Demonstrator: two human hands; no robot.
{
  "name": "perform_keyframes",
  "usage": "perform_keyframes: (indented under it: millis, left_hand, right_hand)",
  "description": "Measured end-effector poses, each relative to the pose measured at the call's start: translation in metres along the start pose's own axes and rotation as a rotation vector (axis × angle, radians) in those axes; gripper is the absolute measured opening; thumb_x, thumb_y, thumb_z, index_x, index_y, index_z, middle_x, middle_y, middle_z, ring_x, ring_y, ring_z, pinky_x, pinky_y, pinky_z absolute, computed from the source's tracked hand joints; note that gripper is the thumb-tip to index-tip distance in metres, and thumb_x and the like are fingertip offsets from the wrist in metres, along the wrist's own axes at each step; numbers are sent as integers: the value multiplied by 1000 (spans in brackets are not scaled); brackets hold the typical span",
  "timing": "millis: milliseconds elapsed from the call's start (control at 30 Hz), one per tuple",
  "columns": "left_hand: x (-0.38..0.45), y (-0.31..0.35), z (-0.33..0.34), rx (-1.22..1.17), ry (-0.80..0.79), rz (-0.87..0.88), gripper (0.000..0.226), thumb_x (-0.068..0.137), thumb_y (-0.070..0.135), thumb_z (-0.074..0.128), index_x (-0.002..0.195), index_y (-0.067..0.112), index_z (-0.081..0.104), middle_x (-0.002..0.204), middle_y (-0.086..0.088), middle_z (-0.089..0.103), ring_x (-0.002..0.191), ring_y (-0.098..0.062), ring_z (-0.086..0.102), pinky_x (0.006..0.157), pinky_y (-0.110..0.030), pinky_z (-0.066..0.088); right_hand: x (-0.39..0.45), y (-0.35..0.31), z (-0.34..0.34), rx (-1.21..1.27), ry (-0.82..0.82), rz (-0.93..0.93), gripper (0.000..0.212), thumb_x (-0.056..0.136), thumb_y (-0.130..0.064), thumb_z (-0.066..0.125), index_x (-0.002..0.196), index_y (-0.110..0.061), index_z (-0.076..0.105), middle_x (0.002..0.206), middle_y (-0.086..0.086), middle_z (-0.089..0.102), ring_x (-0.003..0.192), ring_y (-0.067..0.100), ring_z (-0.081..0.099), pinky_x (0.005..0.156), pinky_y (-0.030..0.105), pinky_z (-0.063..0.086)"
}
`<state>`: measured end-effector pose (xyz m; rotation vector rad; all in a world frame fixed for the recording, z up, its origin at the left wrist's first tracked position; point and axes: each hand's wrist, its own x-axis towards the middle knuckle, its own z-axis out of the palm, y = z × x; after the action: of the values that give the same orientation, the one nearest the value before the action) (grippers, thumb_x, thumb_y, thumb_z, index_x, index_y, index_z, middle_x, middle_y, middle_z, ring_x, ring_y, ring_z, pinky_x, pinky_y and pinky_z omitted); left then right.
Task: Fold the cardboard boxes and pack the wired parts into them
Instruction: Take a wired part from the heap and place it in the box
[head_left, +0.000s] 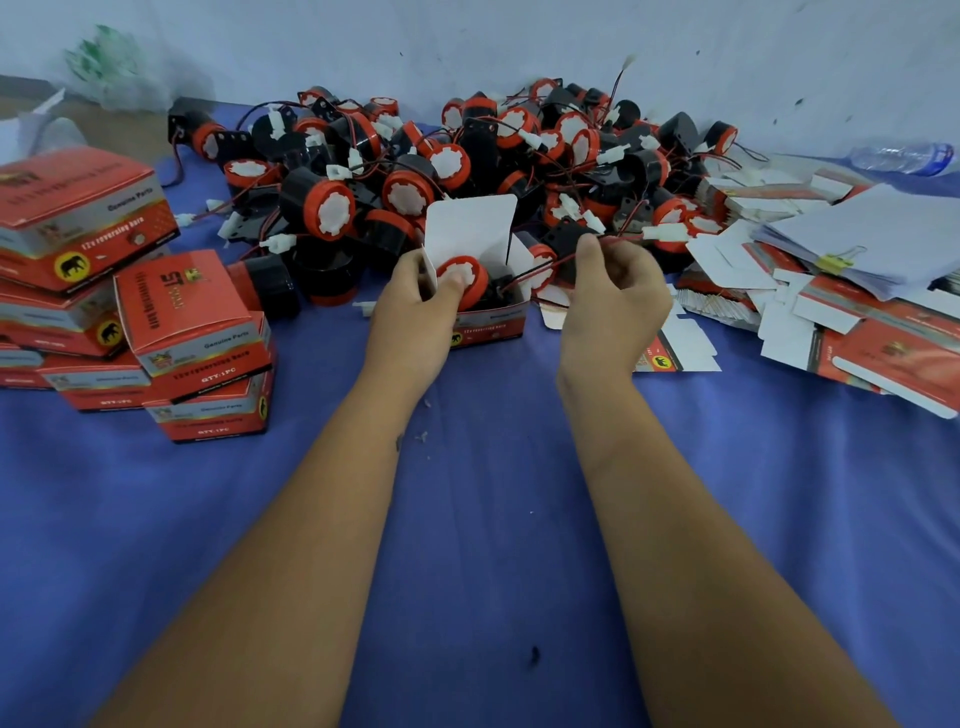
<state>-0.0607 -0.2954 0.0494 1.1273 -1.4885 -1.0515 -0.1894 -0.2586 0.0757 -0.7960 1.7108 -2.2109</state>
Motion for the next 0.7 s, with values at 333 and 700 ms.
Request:
perform_keyframes:
  millis: [333, 700]
  left_hand:
    - [1, -1, -2, -105, 23, 8, 29, 102, 22, 46, 124, 27, 62, 110, 14, 69, 100, 1, 63, 74, -12, 49]
    - [2, -3, 0, -45, -21, 16, 43, 89, 16, 65, 130, 26, 56, 112, 15, 67, 102, 1, 62, 80, -14, 50]
  right_hand:
    - [-9, 7, -3, -504, -320, -771, 9, 87, -7, 66, 86, 2, 68, 83, 11, 68, 74, 30, 60, 61, 42, 49]
    - [-3, 16, -2, -709, -500, -762, 11, 79, -22, 75, 81, -12, 79, 125, 10, 61, 119, 36, 50, 93, 45, 41]
